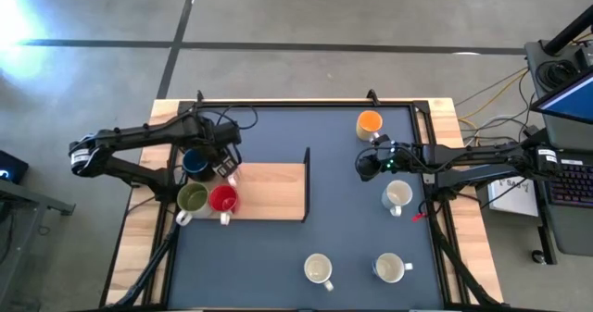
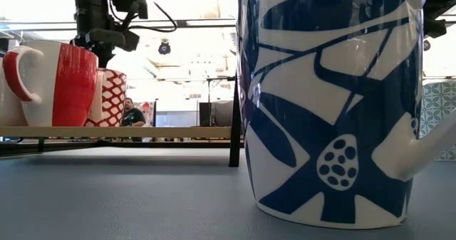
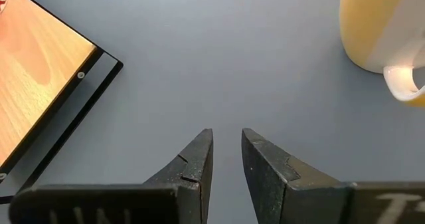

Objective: Place coffee mugs
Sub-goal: Put the white red patterned mug on the shelf

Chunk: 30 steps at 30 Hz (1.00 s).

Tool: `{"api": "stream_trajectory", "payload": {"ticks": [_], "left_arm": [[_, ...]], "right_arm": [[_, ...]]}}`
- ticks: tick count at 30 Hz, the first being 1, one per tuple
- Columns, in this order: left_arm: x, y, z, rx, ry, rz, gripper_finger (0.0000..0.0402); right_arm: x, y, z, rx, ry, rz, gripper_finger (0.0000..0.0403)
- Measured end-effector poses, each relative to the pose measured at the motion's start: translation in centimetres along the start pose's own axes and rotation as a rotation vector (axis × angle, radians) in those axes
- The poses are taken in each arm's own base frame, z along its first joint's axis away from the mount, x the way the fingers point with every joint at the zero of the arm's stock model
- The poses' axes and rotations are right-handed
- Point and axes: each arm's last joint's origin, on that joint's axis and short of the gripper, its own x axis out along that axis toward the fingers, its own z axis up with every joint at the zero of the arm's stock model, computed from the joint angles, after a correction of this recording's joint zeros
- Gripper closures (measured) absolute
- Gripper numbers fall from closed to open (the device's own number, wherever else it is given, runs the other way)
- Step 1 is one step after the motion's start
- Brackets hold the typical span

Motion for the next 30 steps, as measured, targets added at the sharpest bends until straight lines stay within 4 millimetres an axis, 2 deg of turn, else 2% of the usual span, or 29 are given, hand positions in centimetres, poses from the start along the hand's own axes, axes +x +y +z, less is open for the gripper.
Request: {"api": "stream_trajectory", "payload": {"ticks": [9, 23, 30], "left_arm": [[-1.1, 0.2, -0.2, -0.038, -0.04, -0.03, 0.0361], [-3.3, 0.1, -2.2, -0.063, -0.16, -0.09, 0.0361], [-3.9, -0.5, -1.9, -0.069, -0.266, -0.128, 0.0361]], "right_arm": [[0.0, 0.0, 0.0, 0.0, 0.0, 0.0, 0.0335], [0.0, 0.0, 0.0, 0.0, 0.0, 0.0, 0.0335], [0.0, 0.0, 0.0, 0.0, 0.0, 0.0, 0.0335]]}}
